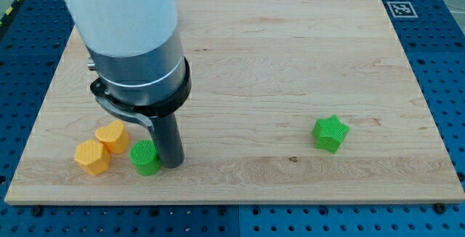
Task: Slide the green circle into the hexagon
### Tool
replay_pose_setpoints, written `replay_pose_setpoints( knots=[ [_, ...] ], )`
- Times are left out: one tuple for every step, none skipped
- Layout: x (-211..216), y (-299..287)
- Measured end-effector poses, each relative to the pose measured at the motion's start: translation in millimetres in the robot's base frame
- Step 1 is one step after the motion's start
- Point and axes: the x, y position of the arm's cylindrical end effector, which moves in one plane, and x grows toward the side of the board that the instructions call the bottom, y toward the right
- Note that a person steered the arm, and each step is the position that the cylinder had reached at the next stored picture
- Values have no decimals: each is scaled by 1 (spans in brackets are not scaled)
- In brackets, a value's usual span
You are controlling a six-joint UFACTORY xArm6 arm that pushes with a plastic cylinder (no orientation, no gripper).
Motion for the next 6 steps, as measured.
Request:
replay_pose_setpoints(
  knots=[
    [0,-2],
    [0,-37],
    [0,-55],
    [-17,-42],
    [-42,-33],
    [-45,-54]
  ],
)
